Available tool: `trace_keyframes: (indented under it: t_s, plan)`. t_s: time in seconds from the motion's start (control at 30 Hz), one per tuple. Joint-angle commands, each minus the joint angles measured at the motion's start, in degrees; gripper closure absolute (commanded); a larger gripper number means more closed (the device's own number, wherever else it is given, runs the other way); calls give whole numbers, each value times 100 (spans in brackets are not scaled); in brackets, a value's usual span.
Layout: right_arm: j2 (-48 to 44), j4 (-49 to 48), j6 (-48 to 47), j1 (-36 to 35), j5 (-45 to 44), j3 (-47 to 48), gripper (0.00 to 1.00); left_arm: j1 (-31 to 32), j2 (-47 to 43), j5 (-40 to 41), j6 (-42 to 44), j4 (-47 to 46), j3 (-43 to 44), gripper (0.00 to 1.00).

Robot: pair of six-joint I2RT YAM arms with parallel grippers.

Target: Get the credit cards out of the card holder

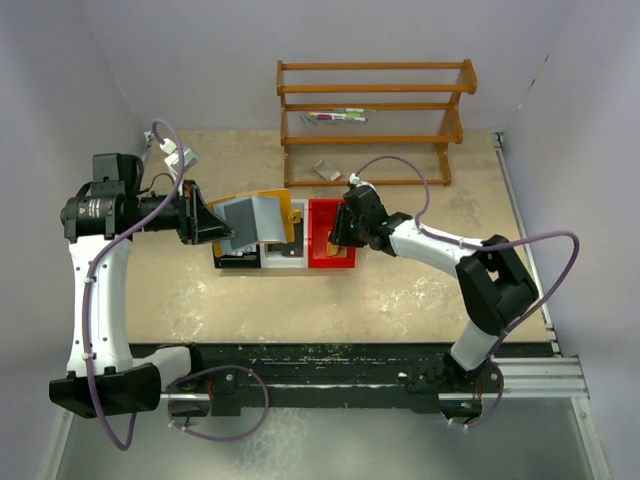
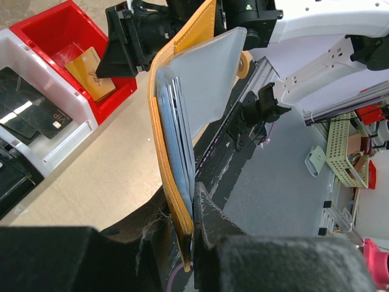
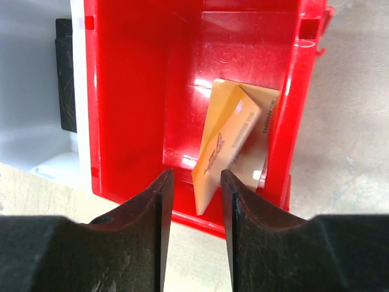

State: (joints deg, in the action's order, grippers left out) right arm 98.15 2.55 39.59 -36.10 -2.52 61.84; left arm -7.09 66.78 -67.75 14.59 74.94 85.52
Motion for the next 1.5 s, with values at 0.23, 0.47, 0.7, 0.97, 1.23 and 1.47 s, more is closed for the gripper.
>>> trace_keyframes:
  t_s: [0.23, 0.47, 0.7, 0.97, 1.23, 1.47]
  plan:
    - [-1686, 786, -379, -155, -822, 616, 44, -2, -99, -204, 178, -19, 273, 99]
    - [-2580, -745, -222, -152, 1707, 659, 6, -3, -100, -358, 160, -25, 255, 98]
    - [-2524, -2970, 756, -432, 3522, 393, 0, -2, -117, -559, 196, 65, 255, 98]
    - [-2327, -2767, 283, -1090, 3149, 638, 0, -3, -87, -541, 194, 81, 255, 98]
    - [-1809, -1882, -411, -1774, 2100, 1181, 9, -5, -106, -716, 213, 130, 287, 98]
    - [-1607, -2303, -235, -1927, 2058, 1210, 29, -2, -76, -1194, 498, 484, 365, 98]
